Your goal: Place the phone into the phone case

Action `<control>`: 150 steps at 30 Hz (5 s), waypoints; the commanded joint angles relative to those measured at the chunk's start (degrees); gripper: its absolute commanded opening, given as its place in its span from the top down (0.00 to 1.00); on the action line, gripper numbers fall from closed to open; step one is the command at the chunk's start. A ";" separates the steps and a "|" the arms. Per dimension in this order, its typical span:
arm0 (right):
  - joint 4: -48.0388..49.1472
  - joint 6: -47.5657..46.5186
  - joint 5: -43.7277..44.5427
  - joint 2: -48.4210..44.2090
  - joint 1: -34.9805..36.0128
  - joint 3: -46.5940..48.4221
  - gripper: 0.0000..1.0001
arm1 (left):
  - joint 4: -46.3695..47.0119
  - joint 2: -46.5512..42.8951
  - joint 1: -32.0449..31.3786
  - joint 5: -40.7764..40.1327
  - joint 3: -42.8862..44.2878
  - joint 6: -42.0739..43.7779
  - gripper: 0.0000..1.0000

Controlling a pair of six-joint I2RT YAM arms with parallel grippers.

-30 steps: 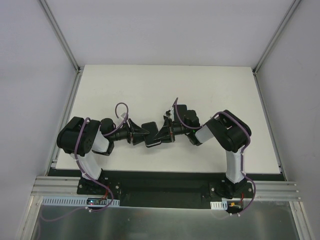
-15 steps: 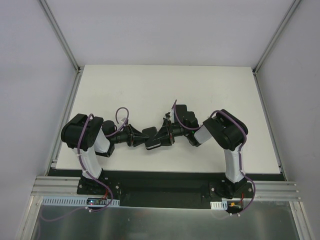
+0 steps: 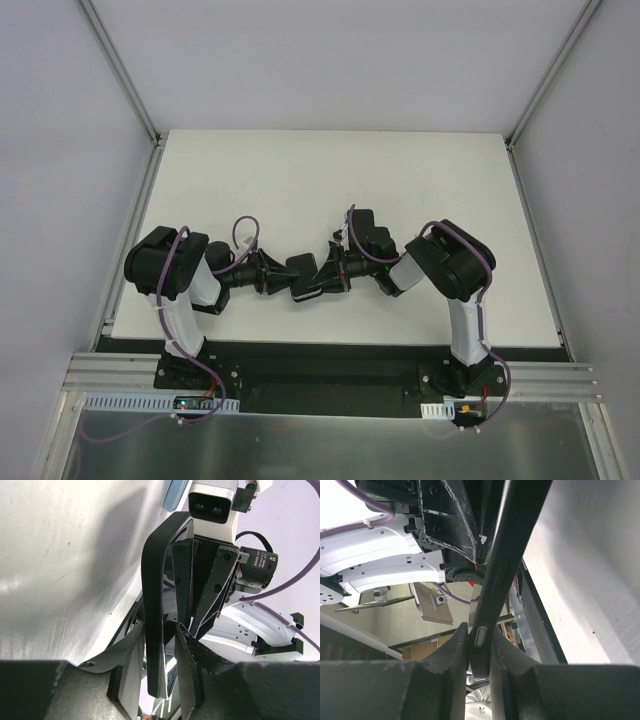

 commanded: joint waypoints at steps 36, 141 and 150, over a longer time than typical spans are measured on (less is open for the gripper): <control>18.09 2.86 3.29 3.86 0.12 4.61 0.92 | 19.88 -16.96 -5.74 -9.57 -13.03 -2.42 0.78; 18.00 6.29 5.84 -0.18 2.58 3.65 0.94 | -46.39 -51.76 -6.62 -17.22 -4.86 24.74 0.36; 18.09 7.07 6.54 0.09 2.58 4.26 0.98 | -47.86 -53.07 -6.62 -17.22 -6.00 26.23 0.32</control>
